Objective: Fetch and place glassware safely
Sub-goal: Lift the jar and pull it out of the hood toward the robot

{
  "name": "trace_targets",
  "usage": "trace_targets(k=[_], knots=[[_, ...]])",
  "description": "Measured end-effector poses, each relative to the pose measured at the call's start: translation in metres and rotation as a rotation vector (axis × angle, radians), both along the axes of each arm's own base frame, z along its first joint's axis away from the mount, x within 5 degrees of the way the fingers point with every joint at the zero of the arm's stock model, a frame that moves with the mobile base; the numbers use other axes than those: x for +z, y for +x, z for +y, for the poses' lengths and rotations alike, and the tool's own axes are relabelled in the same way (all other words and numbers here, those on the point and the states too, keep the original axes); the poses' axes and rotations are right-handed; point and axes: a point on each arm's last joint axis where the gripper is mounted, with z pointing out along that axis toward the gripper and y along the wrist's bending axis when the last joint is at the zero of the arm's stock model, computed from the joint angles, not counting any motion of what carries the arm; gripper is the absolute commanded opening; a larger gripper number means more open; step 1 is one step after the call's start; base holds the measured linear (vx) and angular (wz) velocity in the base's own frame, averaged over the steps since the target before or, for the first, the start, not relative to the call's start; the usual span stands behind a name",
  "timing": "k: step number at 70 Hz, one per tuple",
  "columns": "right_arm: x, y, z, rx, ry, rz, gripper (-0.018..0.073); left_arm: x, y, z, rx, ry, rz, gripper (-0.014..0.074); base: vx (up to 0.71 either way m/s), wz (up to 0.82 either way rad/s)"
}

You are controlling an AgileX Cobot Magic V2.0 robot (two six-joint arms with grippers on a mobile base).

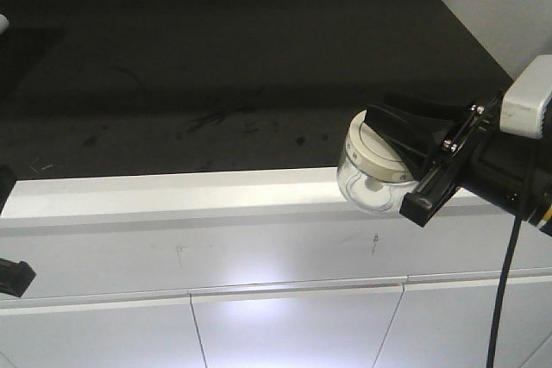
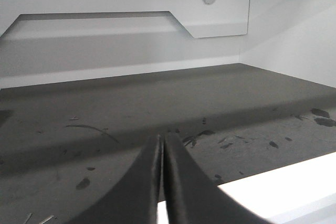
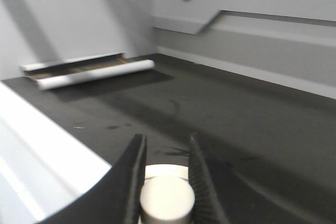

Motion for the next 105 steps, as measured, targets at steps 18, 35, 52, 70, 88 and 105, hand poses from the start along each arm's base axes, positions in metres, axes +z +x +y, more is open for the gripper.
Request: trace_targets(k=[18, 35, 52, 70, 88, 105], knots=[[-0.005, -0.014, 0.030, 0.127, -0.047, 0.020, -0.0002, 0.000, 0.000, 0.000, 0.000, 0.000, 0.000, 0.0001, 0.00, 0.00], [-0.011, -0.028, 0.060, 0.156, -0.108, 0.048, -0.0002, 0.000, 0.000, 0.000, 0.000, 0.000, 0.000, 0.0001, 0.00, 0.00], [-0.012, -0.033, 0.067, 0.179, -0.112, 0.051, -0.0001, 0.000, 0.000, 0.000, 0.000, 0.000, 0.000, 0.0001, 0.00, 0.00], [-0.011, -0.034, 0.067, 0.188, -0.108, 0.044, 0.0000, 0.000, 0.000, 0.000, 0.000, 0.000, 0.000, 0.0001, 0.00, 0.00], [-0.011, -0.034, 0.067, 0.188, -0.108, 0.044, 0.0000, 0.000, 0.000, 0.000, 0.000, 0.000, 0.000, 0.0001, 0.00, 0.00], [-0.011, -0.034, 0.067, 0.188, -0.109, 0.044, 0.0000, 0.000, 0.000, 0.000, 0.000, 0.000, 0.000, 0.0001, 0.00, 0.00]])
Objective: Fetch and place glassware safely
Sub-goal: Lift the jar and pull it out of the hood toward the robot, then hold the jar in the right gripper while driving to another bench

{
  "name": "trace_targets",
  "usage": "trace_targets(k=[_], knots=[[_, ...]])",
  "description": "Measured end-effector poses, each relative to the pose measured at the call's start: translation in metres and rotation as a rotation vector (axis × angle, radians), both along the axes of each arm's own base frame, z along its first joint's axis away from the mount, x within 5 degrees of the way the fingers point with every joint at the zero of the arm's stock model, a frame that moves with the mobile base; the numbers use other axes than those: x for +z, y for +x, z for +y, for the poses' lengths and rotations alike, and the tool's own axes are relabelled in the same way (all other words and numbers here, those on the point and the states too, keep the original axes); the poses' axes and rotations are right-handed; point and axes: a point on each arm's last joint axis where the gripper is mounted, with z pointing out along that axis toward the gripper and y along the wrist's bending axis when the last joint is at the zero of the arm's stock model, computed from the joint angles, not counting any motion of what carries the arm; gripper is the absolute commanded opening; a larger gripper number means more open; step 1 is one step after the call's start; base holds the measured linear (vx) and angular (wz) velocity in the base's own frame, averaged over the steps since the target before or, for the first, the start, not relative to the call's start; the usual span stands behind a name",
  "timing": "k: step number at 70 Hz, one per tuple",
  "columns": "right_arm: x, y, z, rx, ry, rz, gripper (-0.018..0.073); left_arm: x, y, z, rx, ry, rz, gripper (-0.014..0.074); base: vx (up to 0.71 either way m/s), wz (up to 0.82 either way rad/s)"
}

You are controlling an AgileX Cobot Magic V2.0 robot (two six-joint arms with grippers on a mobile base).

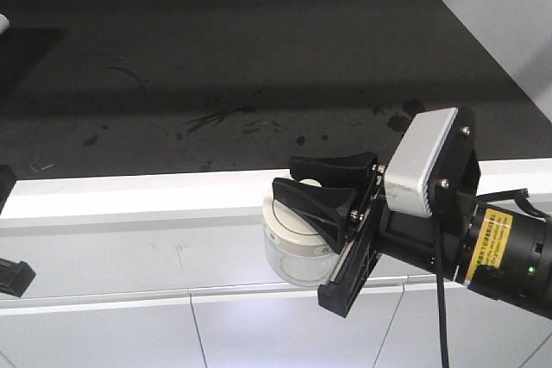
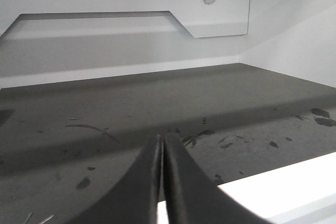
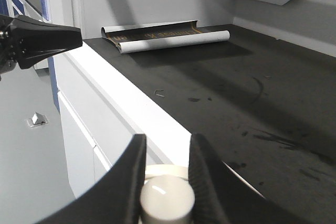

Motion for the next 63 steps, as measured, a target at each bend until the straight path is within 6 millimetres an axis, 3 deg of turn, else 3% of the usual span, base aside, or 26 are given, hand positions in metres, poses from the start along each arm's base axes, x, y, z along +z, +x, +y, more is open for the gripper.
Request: trace_targets(k=[31, 63], knots=[[-0.0001, 0.0001, 0.0000, -0.001, -0.002, -0.002, 0.0000, 0.0000, 0.0000, 0.0000, 0.000, 0.000, 0.000, 0.0001, -0.02, 0.09], [-0.0001, 0.0001, 0.0000, -0.001, -0.002, -0.002, 0.0000, -0.0001, 0.0000, 0.0000, 0.000, 0.000, 0.001, 0.0001, -0.12, 0.52]])
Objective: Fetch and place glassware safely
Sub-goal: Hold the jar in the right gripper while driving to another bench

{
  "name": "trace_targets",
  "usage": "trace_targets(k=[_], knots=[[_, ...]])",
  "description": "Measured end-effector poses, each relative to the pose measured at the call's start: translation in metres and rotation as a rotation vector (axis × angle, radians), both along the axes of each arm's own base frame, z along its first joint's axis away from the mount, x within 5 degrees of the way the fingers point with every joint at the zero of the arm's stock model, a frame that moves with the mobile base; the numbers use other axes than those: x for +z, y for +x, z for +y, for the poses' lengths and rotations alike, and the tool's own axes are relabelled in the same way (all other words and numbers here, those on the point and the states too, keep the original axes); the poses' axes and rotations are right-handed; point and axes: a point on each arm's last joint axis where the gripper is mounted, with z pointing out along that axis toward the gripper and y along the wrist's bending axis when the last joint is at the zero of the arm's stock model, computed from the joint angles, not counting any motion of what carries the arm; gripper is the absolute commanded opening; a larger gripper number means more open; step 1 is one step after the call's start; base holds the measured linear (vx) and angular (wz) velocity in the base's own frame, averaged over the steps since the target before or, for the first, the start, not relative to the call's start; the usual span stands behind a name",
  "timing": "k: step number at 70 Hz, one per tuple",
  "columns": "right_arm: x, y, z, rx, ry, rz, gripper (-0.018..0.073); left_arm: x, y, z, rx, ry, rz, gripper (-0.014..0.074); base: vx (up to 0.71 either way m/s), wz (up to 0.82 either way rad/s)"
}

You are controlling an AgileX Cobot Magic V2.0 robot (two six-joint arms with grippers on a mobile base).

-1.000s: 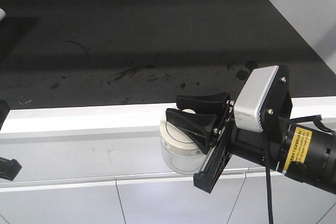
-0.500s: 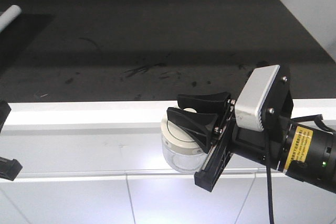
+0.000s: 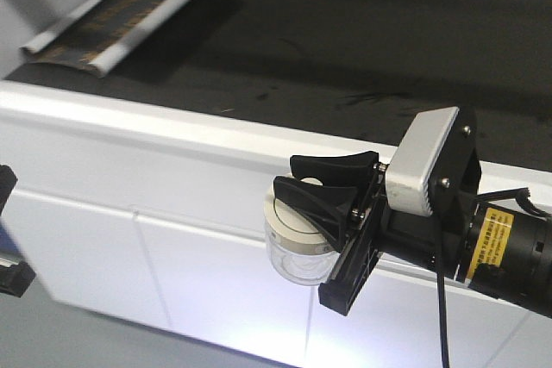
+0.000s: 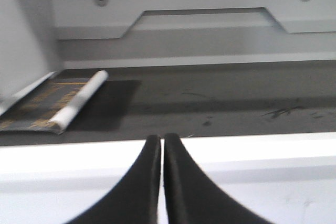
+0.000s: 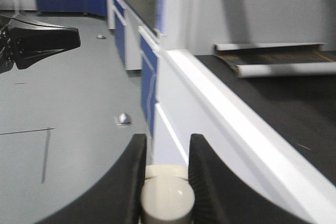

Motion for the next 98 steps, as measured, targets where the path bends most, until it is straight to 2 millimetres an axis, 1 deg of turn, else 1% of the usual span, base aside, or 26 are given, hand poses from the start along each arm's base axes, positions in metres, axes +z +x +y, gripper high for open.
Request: trace_targets(k=[65, 98], knots=[[0.0000, 0.0000, 0.0000, 0.000, 0.000, 0.000, 0.0000, 0.0000, 0.0000, 0.0000, 0.000, 0.000, 0.000, 0.0001, -0.16, 0.65], [0.0000, 0.0000, 0.0000, 0.001, 0.001, 0.000, 0.0000, 0.0000, 0.0000, 0.0000, 0.000, 0.000, 0.000, 0.0001, 0.01, 0.66]])
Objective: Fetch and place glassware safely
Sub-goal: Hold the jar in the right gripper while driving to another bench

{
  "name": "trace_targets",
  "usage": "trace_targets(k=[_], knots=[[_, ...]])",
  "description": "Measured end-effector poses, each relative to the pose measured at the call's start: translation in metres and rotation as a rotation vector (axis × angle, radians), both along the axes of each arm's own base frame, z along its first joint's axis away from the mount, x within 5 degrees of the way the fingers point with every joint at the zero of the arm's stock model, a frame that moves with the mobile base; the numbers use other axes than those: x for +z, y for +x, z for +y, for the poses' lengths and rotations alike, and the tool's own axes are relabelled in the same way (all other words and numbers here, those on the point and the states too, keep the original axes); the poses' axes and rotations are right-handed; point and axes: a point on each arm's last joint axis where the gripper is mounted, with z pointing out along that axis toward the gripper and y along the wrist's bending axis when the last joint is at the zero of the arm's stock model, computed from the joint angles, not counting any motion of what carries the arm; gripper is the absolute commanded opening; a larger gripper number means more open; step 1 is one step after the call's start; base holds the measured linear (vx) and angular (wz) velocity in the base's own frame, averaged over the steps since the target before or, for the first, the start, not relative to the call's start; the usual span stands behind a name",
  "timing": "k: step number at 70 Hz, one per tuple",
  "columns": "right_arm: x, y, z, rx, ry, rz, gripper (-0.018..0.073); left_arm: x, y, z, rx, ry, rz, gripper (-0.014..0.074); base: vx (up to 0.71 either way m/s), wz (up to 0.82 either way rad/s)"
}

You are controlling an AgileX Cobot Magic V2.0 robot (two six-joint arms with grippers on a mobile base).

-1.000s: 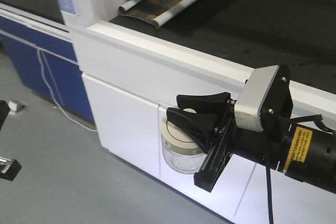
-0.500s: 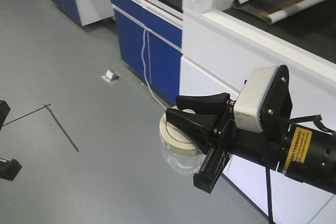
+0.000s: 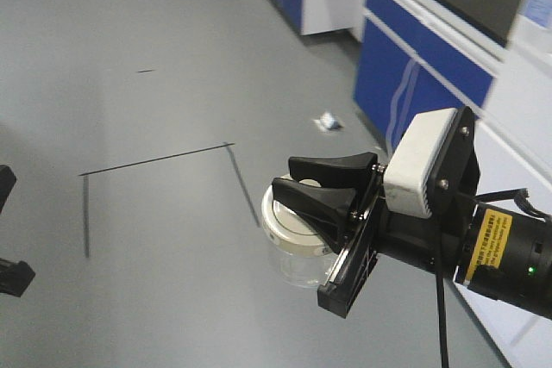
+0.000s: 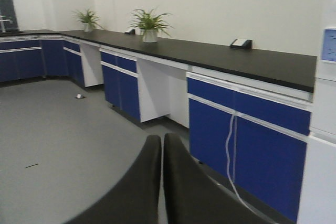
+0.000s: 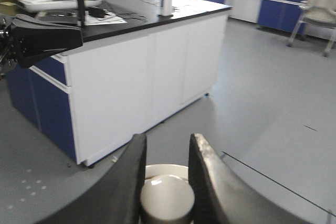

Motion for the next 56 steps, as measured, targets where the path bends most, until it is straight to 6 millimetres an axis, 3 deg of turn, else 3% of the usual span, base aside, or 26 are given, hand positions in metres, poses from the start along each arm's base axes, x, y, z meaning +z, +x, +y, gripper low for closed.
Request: trace_targets(k=[26, 56], knots=[[0.0000, 0.0000, 0.0000, 0.000, 0.000, 0.000, 0.0000, 0.0000, 0.0000, 0.0000, 0.000, 0.000, 0.000, 0.0001, 0.20, 0.47], [0.0000, -0.0001, 0.0002, 0.001, 0.000, 0.000, 0.0000, 0.0000, 0.0000, 0.0000, 0.000, 0.000, 0.000, 0.0001, 0.38, 0.13]])
